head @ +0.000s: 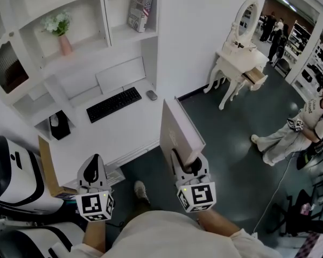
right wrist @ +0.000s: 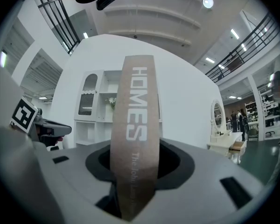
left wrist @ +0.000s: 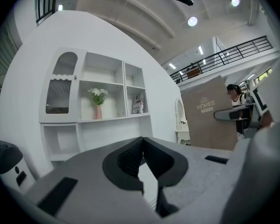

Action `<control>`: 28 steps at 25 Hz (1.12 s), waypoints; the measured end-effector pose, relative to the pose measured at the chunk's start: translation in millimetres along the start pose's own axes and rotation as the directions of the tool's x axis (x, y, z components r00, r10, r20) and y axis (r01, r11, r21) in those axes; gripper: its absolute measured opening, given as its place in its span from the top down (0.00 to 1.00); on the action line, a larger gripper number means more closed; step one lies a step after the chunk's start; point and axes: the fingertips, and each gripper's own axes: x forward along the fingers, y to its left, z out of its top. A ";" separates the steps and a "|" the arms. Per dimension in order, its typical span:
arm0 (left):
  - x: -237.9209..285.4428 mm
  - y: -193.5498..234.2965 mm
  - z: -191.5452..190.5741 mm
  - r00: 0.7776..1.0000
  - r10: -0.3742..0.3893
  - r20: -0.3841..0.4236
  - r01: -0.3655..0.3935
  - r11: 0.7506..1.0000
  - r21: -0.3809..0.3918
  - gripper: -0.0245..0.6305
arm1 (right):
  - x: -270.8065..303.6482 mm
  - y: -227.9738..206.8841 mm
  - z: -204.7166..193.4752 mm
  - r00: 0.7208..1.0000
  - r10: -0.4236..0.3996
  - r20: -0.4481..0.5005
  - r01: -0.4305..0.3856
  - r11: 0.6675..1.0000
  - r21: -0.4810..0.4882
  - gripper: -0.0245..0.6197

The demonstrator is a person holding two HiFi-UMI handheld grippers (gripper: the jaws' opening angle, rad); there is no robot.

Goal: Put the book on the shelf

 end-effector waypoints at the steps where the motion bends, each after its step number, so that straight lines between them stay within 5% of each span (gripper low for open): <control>1: 6.3 1.9 0.0 1.000 -0.002 0.002 0.002 1.000 -0.002 0.96 | 5.3 -1.5 0.1 1.000 -0.002 -0.001 0.002 1.000 -0.002 0.68; 28: 206.3 102.5 8.3 0.997 -0.072 -0.003 0.072 0.997 -0.013 0.96 | 210.8 -20.6 10.8 0.997 -0.080 -0.012 0.080 0.997 -0.021 0.68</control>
